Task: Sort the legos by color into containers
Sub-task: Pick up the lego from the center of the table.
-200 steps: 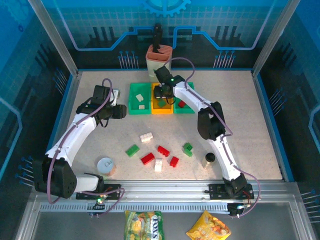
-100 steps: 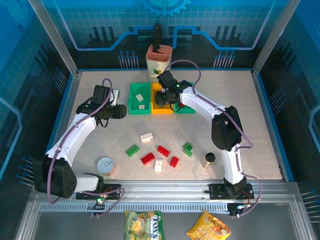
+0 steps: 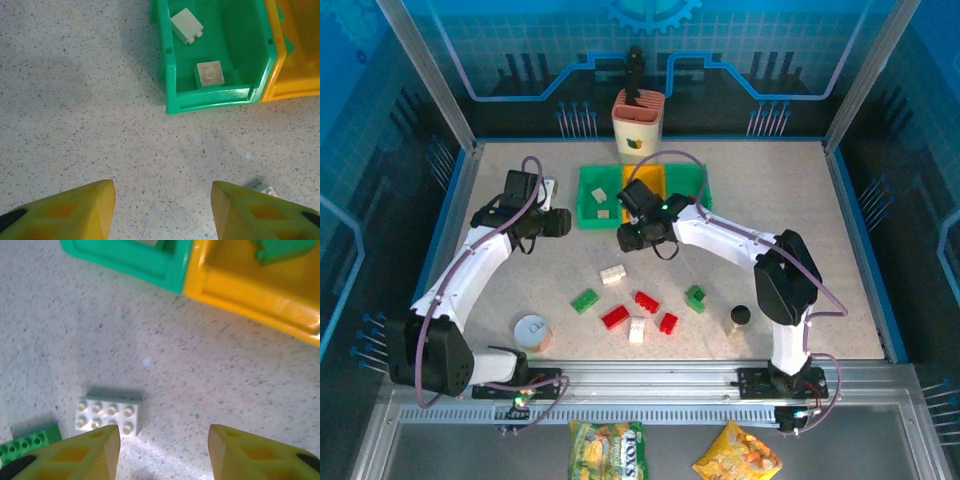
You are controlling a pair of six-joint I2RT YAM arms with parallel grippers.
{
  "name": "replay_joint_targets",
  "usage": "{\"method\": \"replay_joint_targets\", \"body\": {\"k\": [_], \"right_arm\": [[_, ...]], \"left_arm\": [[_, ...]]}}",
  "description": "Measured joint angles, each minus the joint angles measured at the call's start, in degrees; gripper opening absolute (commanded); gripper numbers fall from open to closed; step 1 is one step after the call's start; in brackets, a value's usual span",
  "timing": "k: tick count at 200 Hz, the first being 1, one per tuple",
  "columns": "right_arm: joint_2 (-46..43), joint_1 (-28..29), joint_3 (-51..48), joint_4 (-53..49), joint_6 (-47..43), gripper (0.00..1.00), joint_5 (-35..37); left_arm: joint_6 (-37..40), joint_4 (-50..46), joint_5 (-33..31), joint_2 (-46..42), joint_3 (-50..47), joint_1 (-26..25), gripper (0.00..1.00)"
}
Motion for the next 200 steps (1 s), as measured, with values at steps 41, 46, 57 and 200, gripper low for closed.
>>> {"method": "replay_joint_targets", "body": {"k": [41,46,57,200], "right_arm": [[0.00,4.98,-1.16,-0.09,2.34,0.68,0.20],[0.00,5.49,-1.20,-0.07,3.04,0.70,0.22],[0.15,6.47,-1.25,-0.04,3.89,0.75,0.26],[13.00,9.16,5.01,-1.01,6.45,0.92,2.49]], "left_arm": [[0.00,0.00,-0.04,0.00,0.00,0.02,0.54],[0.00,0.00,-0.04,0.00,0.00,0.04,0.54],[0.00,-0.02,-0.04,0.00,0.00,0.09,0.54],[-0.02,-0.02,-0.52,0.00,0.00,0.42,0.54]]}}
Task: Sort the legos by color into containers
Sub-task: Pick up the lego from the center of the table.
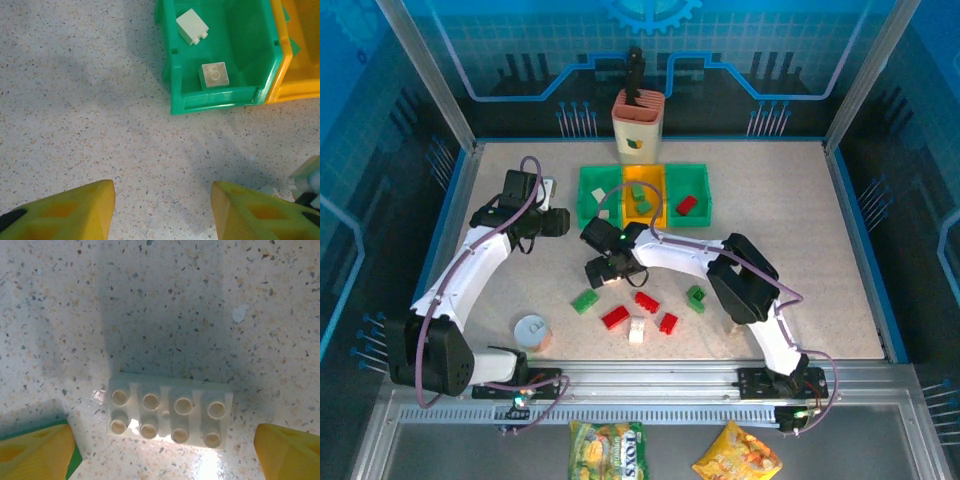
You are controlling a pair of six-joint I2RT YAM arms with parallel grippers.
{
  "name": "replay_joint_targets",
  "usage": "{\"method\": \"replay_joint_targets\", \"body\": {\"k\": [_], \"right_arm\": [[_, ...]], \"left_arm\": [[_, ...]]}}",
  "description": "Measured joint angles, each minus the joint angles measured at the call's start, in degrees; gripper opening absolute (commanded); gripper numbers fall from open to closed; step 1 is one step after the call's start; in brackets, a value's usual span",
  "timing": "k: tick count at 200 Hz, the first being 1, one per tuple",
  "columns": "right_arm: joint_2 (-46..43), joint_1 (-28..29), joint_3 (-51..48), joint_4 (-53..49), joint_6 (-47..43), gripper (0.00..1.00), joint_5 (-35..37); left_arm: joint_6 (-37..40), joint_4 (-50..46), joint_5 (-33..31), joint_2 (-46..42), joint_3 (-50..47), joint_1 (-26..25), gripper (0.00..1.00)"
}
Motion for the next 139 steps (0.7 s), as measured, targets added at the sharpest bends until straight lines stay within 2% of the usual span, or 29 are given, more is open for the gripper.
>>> {"method": "replay_joint_targets", "body": {"k": [39,62,139], "right_arm": [[2.58,0.00,2.51,-0.98,-0.44,0.88,1.01],[3.69,0.00,2.97,-1.01,-0.55,0.81,1.01],[4.26,0.02,2.95,-1.42,-0.42,0.68,1.22]], "left_arm": [[0.00,0.00,0.00,0.00,0.00,0.07,0.54],[0.00,0.00,0.00,0.00,0.00,0.04,0.55],[0.00,0.00,-0.39,0.00,0.00,0.22,0.54]]}}
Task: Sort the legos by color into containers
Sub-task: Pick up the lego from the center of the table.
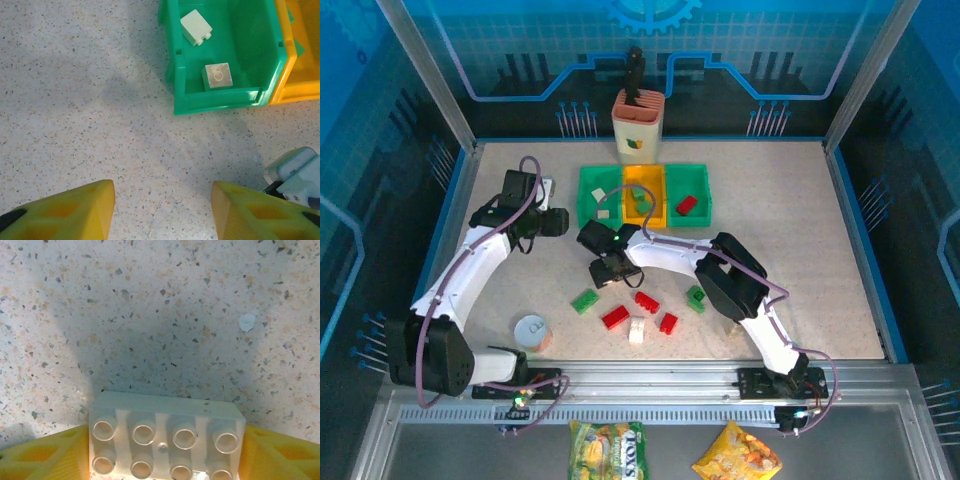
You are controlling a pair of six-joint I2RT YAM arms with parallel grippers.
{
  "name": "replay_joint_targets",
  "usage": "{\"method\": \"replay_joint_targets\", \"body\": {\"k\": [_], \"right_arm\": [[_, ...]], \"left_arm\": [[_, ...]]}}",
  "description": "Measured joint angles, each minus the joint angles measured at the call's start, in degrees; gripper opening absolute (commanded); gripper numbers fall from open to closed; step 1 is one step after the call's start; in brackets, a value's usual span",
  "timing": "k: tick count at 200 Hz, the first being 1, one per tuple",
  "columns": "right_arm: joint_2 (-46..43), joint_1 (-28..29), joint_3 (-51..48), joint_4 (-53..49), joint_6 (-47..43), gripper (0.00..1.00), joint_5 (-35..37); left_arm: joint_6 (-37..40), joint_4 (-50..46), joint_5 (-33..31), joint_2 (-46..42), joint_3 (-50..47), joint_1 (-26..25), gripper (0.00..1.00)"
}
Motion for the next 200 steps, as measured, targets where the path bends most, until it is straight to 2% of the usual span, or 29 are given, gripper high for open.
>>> {"method": "replay_joint_targets", "body": {"k": [41,140,200], "right_arm": [[-0.11,0.02,0.00,0.00,0.00,0.63,0.39],[-0.33,0.09,2.27,-1.27,-1.53,0.62,2.08],[-0.42,-2.40,6.67,-1.16,-4.44,0.61,2.60]], "left_arm": [[0.00,0.00,0.00,0.00,0.00,0.00,0.54],[0.00,0.00,0.00,0.00,0.00,0.00,0.55],[0.00,0.00,-0.17,0.00,0.00,0.00,0.55]]}}
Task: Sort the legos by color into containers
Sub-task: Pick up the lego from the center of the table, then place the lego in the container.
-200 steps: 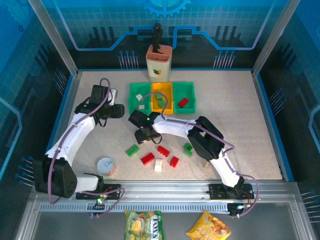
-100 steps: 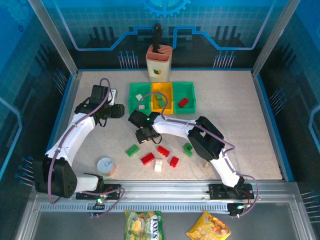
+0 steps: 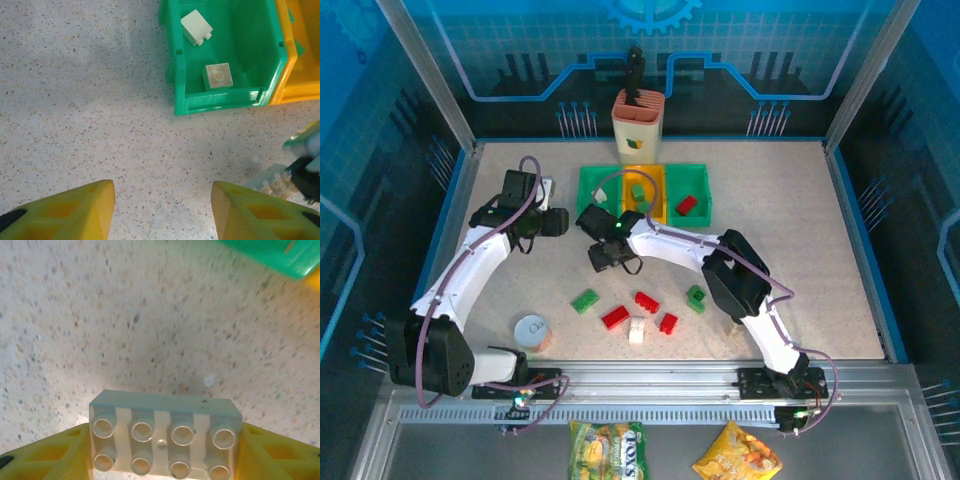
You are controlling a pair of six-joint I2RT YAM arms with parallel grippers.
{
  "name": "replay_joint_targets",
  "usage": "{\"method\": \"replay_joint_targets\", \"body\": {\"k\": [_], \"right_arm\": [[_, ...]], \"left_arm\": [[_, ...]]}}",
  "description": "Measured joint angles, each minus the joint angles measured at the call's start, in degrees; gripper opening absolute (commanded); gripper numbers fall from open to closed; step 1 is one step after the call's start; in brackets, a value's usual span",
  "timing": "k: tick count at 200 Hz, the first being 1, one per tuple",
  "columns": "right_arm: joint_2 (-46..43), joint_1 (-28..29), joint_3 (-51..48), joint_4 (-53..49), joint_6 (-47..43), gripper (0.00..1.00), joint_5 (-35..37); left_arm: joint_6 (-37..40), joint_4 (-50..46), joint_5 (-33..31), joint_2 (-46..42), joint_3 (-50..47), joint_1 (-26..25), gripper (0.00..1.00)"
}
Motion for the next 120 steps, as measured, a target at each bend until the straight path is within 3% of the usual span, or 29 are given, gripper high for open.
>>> {"method": "replay_joint_targets", "body": {"k": [62,120], "right_arm": [[0.00,-3.80,3.50,4.81,-6.01,0.60,-0.66],[0.00,-9.64,3.52,11.56,-20.83,0.58,-7.04]], "left_arm": [[0.00,0.13,-0.70,0.00,0.00,0.00,0.55],[0.00,0.13,-1.57,-0.31,-0.11,0.00,0.55]]}}
